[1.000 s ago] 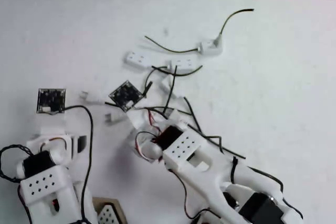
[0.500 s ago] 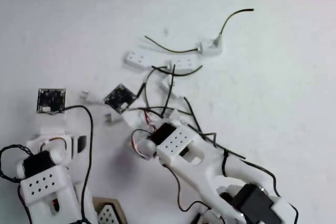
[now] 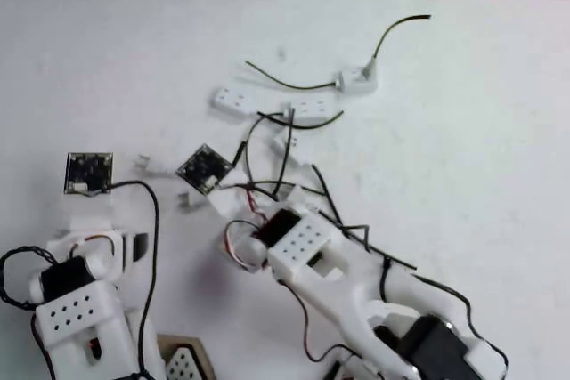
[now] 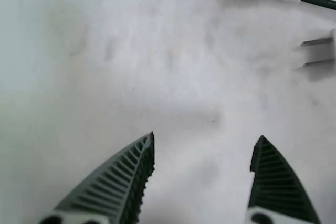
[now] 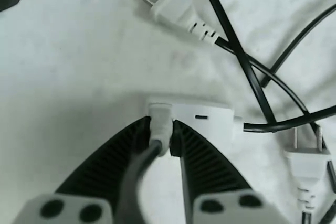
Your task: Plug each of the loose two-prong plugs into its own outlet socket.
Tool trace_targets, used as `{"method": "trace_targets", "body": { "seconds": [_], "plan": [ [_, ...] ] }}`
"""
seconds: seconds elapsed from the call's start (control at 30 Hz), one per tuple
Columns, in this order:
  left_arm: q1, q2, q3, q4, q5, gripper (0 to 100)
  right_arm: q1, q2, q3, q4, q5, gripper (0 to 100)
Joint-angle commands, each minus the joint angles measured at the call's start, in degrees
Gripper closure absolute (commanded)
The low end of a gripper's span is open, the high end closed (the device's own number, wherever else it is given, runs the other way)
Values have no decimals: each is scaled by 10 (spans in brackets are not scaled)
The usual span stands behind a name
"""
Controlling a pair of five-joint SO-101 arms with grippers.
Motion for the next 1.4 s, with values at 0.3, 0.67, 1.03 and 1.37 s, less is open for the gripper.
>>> {"method": "trace_targets", "body": {
  "seconds": [0.3,0.67,1.03,1.37],
  "plan": [
    [-3,-10,-2,-15,-4,706,84,-286,-102,149,40,981],
    [-3,-10,-1,-15,-5,706,298,-188,-203,90,40,981],
    [-3,-10,0,-15,-6,706,436,57,-234,-94,40,980],
    [-3,-10,0,-15,-6,706,498,256,-377,-71,35,977]
  ]
}}
